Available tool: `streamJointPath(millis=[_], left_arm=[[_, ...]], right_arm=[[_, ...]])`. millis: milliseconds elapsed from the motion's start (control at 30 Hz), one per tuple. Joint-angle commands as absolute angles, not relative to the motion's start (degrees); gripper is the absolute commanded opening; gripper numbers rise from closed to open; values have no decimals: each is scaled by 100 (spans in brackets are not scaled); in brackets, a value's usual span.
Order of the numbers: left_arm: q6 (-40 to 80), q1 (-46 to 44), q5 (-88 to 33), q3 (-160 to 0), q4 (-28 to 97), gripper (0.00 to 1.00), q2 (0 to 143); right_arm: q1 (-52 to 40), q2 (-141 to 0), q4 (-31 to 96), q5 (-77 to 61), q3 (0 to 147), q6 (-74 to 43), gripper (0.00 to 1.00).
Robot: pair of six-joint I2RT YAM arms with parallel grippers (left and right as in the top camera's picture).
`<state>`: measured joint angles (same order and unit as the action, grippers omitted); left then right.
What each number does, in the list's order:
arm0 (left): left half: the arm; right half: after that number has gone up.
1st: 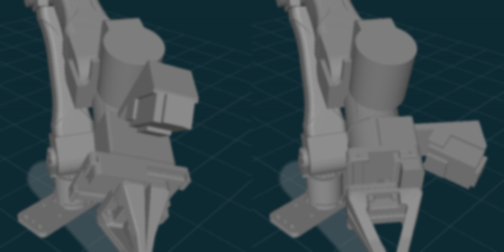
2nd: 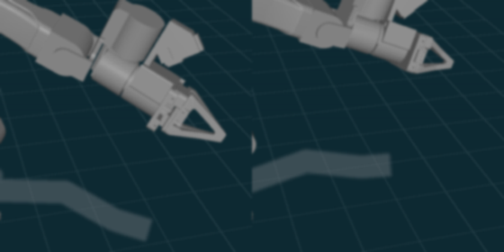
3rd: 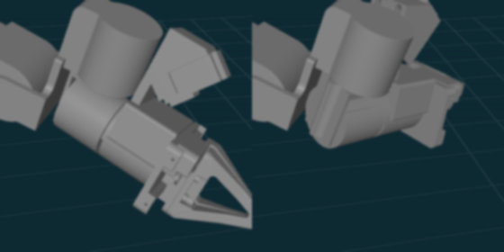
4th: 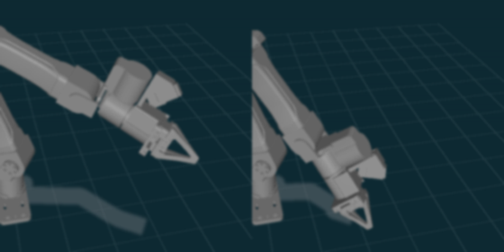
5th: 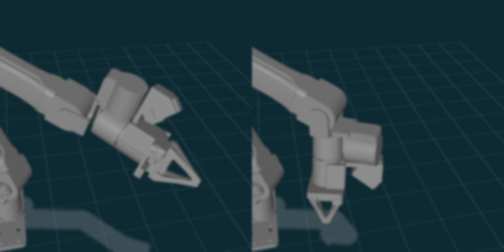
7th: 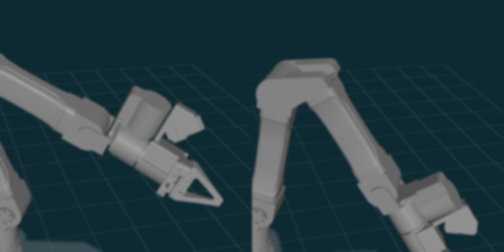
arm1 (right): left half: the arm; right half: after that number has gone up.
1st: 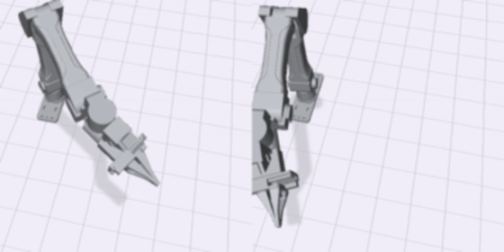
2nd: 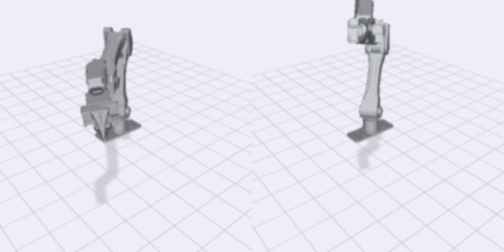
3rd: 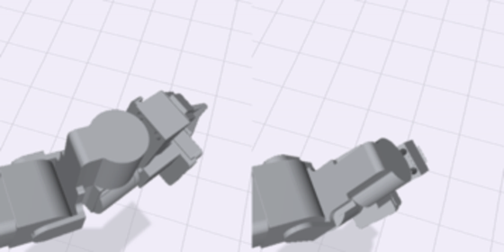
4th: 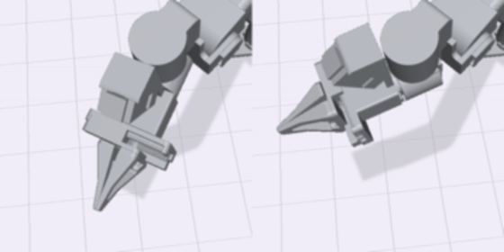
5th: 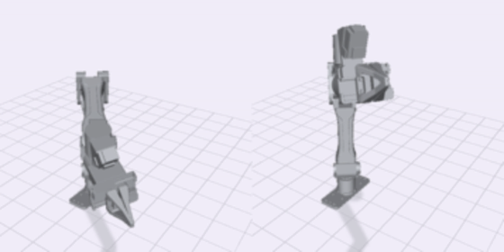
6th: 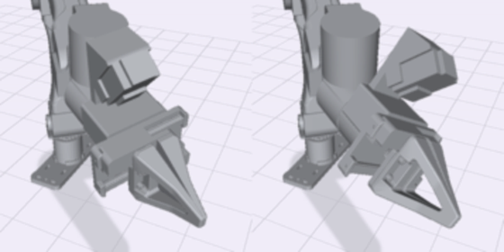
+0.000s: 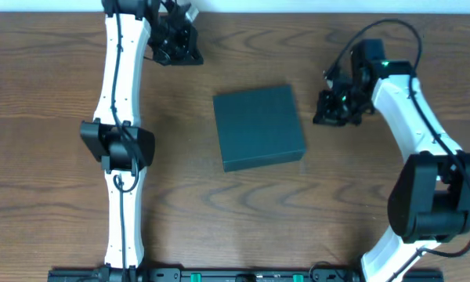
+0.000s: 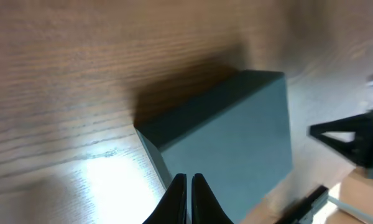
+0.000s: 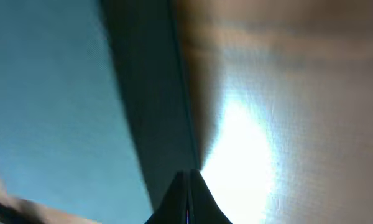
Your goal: Pack container
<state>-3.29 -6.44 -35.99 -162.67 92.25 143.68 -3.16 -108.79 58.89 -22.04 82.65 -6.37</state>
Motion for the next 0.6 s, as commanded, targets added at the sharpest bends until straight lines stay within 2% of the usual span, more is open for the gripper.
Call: streamJointPath(millis=[0, 200, 567], left_arm=[[-434, -631, -3395, -16411, 9445, 6, 13874], [-432, -631, -3395, -16411, 9485, 6, 13596], [-436, -631, -3382, -16411, 9679, 6, 13572]], right_arm=[[-526, -10886, 5712, -2032, 7850, -867, 2], [-915, -10886, 4890, -2047, 7220, -1328, 2], [-1570, -10886, 4779, -2115, 7126, -1391, 2]])
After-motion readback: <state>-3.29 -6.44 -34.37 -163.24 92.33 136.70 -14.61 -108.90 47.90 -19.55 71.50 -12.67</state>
